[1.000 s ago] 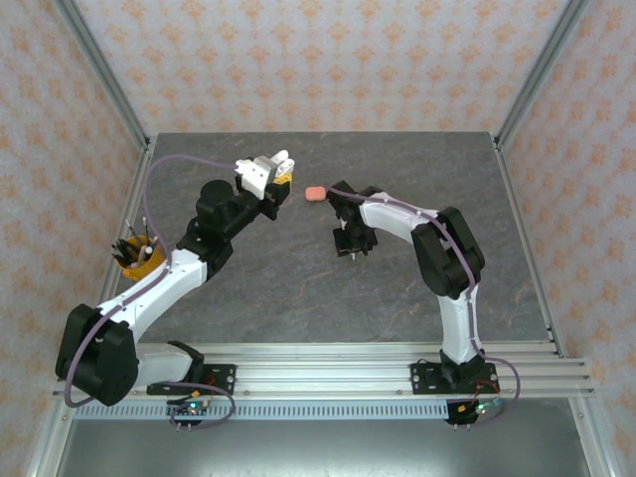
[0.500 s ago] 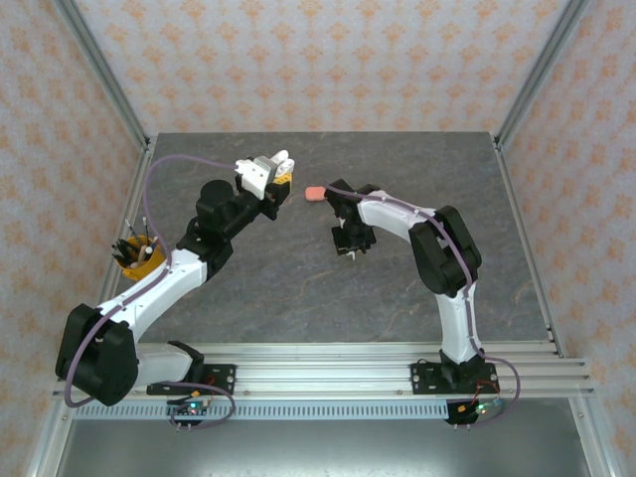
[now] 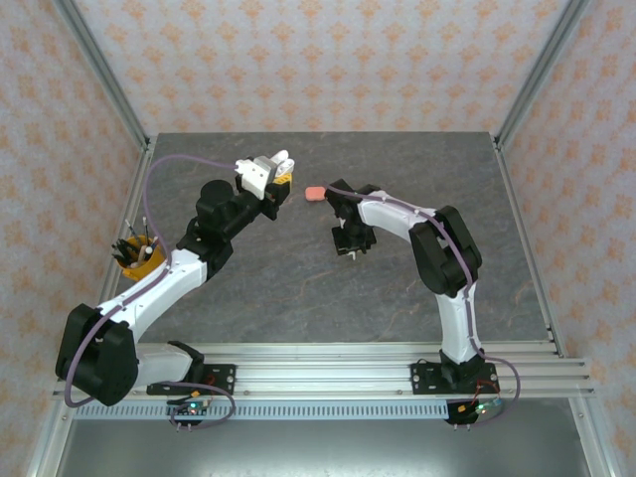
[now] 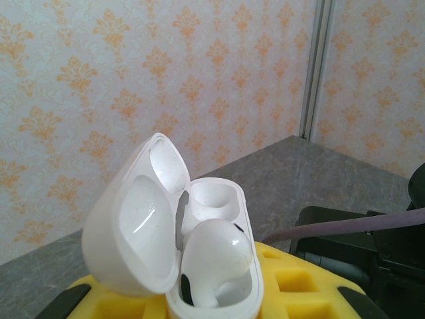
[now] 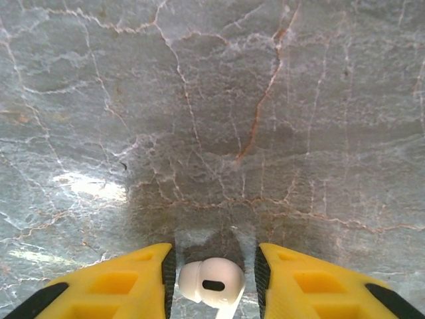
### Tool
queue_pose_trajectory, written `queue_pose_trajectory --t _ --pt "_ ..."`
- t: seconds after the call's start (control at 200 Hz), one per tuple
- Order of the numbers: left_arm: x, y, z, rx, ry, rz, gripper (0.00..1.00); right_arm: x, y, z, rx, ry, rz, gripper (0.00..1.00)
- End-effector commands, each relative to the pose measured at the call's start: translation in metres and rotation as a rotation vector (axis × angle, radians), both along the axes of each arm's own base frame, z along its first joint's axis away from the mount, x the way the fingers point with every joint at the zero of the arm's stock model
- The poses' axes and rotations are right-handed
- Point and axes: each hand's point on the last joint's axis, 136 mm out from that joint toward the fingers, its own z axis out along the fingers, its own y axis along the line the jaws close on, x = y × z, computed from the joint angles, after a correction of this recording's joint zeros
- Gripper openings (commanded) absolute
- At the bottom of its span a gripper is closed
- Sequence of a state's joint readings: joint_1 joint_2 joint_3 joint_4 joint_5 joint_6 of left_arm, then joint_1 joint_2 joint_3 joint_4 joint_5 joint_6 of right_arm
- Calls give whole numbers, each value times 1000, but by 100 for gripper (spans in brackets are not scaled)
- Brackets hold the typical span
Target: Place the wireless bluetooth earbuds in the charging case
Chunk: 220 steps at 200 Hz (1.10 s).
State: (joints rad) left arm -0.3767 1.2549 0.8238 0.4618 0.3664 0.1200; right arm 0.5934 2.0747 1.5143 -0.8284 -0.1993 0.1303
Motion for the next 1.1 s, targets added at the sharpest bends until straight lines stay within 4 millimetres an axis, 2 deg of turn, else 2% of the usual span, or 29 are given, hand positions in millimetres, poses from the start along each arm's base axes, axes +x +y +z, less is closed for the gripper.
queue_pose_trajectory --t 0.0,0.721,0.921,1.096 --pt "3 2 29 -43 -68 -5 0 -12 -4 8 -8 14 14 38" --pt "3 1 29 -47 -65 -6 0 -12 -10 -5 -48 20 10 33" --pt "3 1 30 -47 -65 -7 0 -10 -10 4 -41 0 8 29" --pt "3 0 29 -47 -60 -6 0 -4 -9 26 -14 -66 -10 27"
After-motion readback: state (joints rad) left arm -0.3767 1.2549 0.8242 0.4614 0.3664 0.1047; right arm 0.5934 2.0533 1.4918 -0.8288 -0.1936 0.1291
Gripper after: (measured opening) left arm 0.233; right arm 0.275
